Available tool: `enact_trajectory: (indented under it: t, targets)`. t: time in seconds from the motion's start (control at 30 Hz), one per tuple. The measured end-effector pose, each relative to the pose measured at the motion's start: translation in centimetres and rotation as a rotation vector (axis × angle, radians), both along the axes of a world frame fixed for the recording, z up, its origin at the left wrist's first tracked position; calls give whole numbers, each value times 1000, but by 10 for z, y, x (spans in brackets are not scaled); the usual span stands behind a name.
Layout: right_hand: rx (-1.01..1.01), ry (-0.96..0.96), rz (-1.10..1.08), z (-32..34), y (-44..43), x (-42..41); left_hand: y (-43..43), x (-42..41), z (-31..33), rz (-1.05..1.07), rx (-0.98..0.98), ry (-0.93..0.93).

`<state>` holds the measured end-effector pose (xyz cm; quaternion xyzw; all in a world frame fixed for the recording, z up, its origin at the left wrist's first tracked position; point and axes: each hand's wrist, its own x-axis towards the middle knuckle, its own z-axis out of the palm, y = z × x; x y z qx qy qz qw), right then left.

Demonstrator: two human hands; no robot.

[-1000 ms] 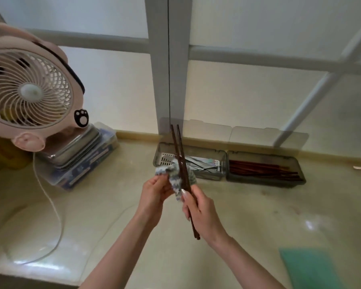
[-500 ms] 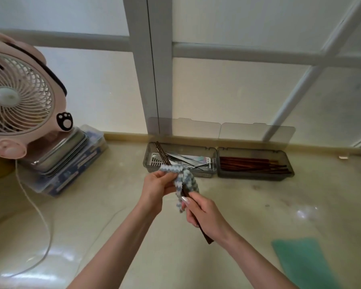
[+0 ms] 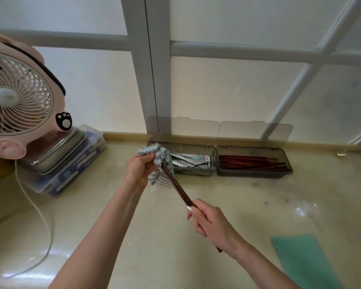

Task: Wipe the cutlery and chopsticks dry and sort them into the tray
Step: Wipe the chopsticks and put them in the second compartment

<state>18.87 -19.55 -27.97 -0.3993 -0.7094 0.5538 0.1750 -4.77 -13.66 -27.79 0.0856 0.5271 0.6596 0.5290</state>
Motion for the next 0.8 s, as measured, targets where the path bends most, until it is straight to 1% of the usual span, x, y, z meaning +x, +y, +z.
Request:
enact_trajectory:
  t: [0.07,0.1,0.17,0.23,0.27,0.4,0.5,0.57,0.8]
  targets:
    - [-21,10,-10,-2,-4,9,2,-14,7,112,35,-27]
    - [-32,35,-29,-2,-5,12,1,-20,11,122,52,-15]
    - [-48,124,-87,1,-3,14,-4,-16,20,-11,81,46]
    - [-61,216,-132,8,4,6,-12,6,21,-187,89,111]
    - [-63,246,-138,10,8,-1,-16,17,22,-244,95,138]
    - [-74,308,-130,15,18,-21,-30,41,25,-386,163,135]
    - [-81,312,-109,14,20,-28,-40,51,29,-456,181,170]
    - [-93,310,-95,12,20,-30,-44,55,27,-455,177,192]
    - [-232,264,-45,7,15,-21,-40,51,17,-283,35,216]
